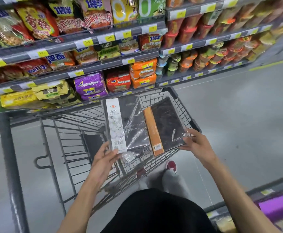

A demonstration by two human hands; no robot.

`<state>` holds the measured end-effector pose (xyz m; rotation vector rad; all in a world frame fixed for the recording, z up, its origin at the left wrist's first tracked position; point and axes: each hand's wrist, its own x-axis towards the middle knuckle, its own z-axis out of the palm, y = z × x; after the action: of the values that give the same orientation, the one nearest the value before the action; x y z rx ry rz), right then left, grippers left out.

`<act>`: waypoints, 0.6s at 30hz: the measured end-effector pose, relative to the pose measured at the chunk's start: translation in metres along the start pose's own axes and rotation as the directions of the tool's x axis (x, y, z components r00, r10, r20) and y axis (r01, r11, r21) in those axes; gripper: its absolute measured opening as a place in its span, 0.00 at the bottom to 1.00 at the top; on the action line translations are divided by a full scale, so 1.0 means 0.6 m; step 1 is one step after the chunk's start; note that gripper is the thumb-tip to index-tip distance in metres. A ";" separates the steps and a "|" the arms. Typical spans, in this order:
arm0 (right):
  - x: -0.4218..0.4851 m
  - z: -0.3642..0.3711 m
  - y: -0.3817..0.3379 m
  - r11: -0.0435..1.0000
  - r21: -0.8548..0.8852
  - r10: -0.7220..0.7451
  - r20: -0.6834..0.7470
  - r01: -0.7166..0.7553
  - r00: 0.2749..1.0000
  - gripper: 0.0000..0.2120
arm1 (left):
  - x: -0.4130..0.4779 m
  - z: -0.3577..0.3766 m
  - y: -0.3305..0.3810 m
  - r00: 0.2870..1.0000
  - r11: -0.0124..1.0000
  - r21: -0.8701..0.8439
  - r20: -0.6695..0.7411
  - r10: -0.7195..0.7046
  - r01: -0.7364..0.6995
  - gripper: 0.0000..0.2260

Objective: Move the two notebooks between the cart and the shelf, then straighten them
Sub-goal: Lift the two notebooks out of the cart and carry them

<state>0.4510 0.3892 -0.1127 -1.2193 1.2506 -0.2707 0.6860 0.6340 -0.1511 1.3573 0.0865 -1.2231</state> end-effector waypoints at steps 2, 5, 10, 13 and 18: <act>-0.022 -0.016 -0.004 0.999 0.033 -0.033 -0.058 0.035 0.998 0.09 | 0.003 0.017 0.016 0.999 1.000 -0.011 0.051 0.012 -0.012 0.29; -0.043 -0.048 0.002 0.994 0.078 -0.060 -0.153 0.072 0.986 0.09 | 0.003 0.058 0.053 0.993 1.000 -0.008 0.118 0.027 -0.026 0.42; -0.083 -0.113 -0.001 0.969 0.185 -0.103 -0.296 0.163 0.950 0.09 | -0.006 0.165 0.108 0.978 0.996 0.072 0.202 0.044 -0.060 0.38; -0.098 -0.157 -0.002 0.946 0.238 -0.115 -0.385 0.218 0.916 0.10 | -0.009 0.237 0.127 0.967 0.990 0.100 0.243 0.071 -0.097 0.40; -0.108 -0.250 0.007 0.900 0.333 -0.089 -0.489 0.280 0.868 0.11 | 0.001 0.348 0.137 0.952 0.983 0.130 0.292 0.086 -0.129 0.34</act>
<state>0.3020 0.3567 -0.0541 -0.9458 1.3921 -0.9659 0.6226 0.4547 -0.0318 1.2791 -0.2842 -1.3402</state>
